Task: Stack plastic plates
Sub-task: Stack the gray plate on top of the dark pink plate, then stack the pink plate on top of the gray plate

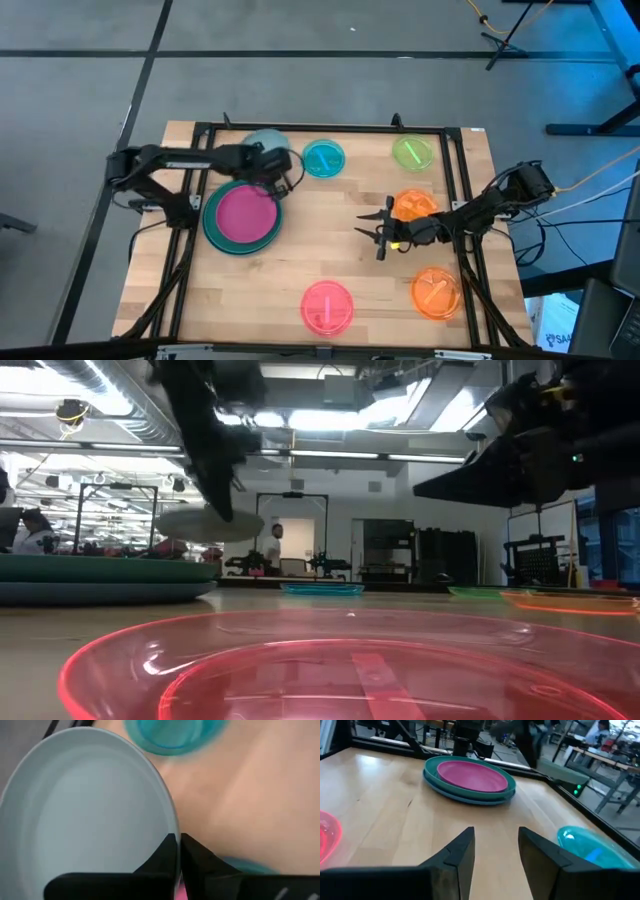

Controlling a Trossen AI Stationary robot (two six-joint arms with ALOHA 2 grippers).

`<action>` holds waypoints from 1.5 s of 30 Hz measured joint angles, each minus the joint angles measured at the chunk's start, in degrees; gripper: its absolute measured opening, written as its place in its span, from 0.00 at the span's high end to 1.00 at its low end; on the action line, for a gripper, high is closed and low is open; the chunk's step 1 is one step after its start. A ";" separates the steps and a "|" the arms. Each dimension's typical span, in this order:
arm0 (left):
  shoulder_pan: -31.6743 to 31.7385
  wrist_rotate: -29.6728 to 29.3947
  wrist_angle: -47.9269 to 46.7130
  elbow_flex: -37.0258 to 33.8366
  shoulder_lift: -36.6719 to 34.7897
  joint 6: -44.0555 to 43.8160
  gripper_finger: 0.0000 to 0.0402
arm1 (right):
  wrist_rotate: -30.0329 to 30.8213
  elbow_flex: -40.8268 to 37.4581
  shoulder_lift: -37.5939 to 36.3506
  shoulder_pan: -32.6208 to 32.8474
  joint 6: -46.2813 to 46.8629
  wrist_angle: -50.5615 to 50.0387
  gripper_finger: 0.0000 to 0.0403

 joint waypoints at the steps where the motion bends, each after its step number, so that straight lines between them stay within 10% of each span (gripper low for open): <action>1: -2.31 0.02 -1.32 0.00 -1.22 -1.76 0.98 | -0.65 0.23 0.00 -0.58 -0.91 0.04 0.65; 17: -34.50 -0.37 -6.11 -8.84 -4.33 -34.40 0.97 | -12.97 5.26 0.00 -5.75 -6.89 -0.54 0.65; 29: -33.91 2.94 -1.29 -7.93 -4.92 -32.55 0.71 | -18.33 5.47 0.00 -5.46 -2.08 -4.04 0.65; 34: -34.90 -0.05 15.00 -6.42 -4.77 -24.82 0.69 | -19.70 5.45 0.00 -0.57 1.99 -4.79 0.65; 45: -35.47 8.26 38.10 -4.10 11.80 -25.30 0.69 | -8.51 5.43 0.00 12.81 9.42 -10.45 0.65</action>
